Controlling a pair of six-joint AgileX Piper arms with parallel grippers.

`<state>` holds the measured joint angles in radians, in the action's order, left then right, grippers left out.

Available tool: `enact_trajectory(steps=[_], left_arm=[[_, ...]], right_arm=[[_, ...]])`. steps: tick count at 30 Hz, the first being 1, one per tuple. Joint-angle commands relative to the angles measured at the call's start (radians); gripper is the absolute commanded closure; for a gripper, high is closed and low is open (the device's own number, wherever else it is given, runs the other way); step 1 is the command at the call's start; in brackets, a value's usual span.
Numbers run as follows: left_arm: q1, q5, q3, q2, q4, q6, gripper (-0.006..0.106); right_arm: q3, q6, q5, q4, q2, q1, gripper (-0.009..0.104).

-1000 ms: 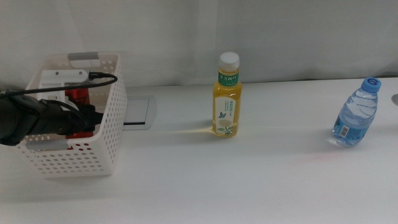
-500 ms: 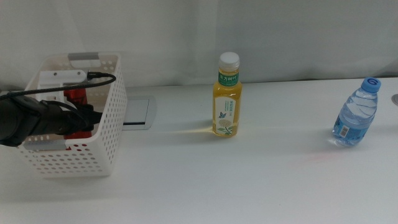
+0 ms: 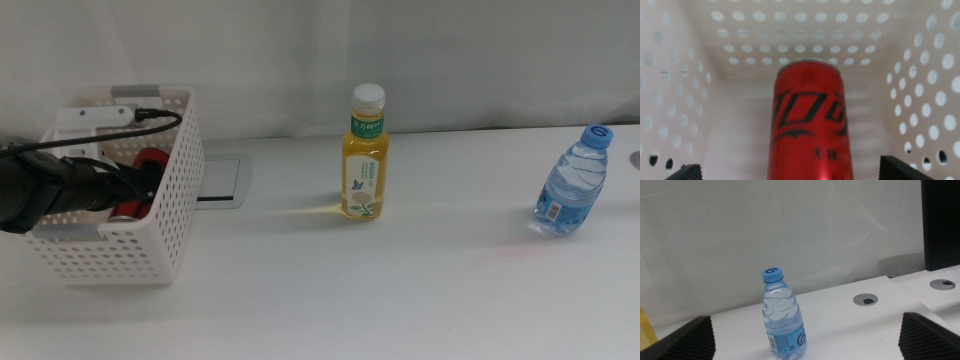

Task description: Use arms to grab the bottles and put them into the dustbin to the left of the table.

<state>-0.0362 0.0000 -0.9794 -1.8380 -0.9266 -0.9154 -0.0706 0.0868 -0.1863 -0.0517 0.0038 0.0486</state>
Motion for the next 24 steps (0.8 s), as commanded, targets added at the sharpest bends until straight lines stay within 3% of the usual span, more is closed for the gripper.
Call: enact_trajectory(steps=[1, 24], left_arm=[[-0.002, -0.012, -0.005, 0.019, -0.005, 0.012, 0.007], [-0.003, 0.055, -0.078, 0.262, 0.002, 0.007, 0.007]], right_arm=[[0.006, -0.008, 0.003, 0.006, -0.032, 0.010, -0.008], [0.006, -0.008, 0.003, 0.004, -0.032, 0.010, -0.008]])
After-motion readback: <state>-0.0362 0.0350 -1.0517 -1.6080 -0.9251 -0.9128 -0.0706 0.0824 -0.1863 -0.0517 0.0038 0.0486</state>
